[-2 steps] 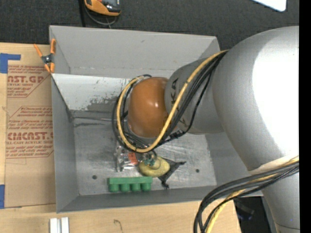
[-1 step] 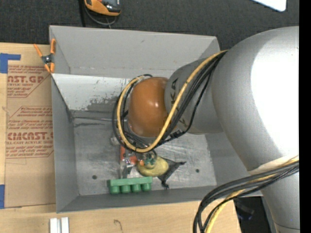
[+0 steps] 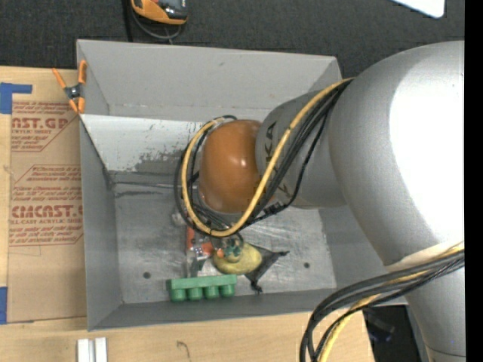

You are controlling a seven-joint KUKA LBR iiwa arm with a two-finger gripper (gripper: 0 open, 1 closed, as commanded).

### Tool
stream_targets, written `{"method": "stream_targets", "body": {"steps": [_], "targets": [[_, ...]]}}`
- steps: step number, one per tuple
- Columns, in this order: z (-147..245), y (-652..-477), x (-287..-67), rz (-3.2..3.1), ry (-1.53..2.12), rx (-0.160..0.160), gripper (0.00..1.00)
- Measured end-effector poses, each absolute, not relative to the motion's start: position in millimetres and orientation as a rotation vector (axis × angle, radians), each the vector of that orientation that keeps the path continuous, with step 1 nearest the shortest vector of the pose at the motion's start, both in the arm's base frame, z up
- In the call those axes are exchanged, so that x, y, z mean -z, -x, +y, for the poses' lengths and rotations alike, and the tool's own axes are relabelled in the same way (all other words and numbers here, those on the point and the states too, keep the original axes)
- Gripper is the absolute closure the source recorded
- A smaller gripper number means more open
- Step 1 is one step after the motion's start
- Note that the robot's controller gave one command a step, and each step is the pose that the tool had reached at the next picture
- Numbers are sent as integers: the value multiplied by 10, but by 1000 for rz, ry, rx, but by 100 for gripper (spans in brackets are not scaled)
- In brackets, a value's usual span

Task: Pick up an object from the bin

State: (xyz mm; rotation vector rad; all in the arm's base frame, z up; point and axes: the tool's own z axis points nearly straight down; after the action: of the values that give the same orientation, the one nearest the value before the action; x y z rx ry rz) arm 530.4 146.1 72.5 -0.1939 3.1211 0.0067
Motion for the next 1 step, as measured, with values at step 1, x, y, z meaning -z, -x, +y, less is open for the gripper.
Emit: {"method": "stream_targets", "body": {"steps": [1], "targets": [[1145, -5578, -717, 3111, 407, -10, 0]]}}
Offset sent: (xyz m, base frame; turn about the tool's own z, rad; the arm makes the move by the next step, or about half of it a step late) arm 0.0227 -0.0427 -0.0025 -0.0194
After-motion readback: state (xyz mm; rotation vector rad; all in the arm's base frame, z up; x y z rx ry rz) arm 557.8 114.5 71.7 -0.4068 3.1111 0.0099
